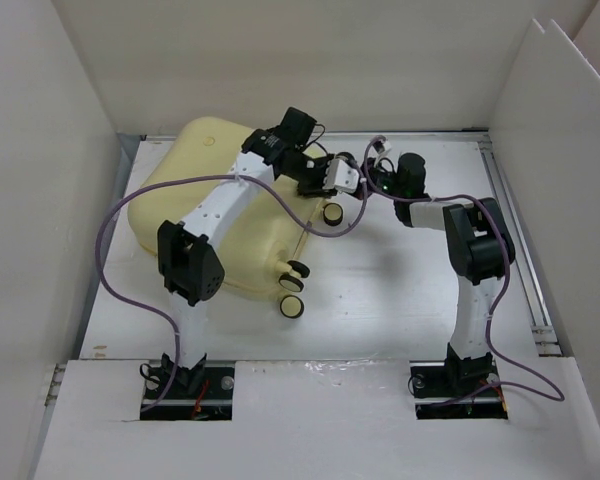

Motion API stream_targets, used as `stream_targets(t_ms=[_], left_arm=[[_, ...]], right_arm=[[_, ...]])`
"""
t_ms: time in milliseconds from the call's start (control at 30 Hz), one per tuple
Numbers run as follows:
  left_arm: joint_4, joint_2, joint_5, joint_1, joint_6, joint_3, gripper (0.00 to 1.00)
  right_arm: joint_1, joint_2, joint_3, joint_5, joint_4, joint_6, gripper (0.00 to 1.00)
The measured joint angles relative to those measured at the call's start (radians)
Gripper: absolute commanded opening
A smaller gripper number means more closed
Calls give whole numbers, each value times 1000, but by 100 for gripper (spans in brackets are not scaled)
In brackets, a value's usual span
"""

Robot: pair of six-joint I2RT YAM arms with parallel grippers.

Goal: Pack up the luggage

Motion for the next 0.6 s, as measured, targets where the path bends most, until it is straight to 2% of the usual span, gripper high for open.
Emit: stream_targets(t_ms=[133,300,333,433,467,600], left_arm=[[-187,-77,33,-23,-11,-99,0],[-268,-65,42,-69,-25,-151,0],[-266,-59,37,-73,-41,-149,4],[-238,-30,3,-72,-108,-98,29],[-216,-24,-14,-70,-127,-82,41],[-93,-23,-88,-66,-182,-48,63]], right_arm=[[12,0,5,26,-15,-5,0],[21,-1,8,48,-36,-13,0],[22,-2,6,50,-36,-13,0],[26,-7,-5,63,-32,-13,0],[26,-8,-8,67,-31,-13,0],[30,-11,-14,75,-30,-13,0]])
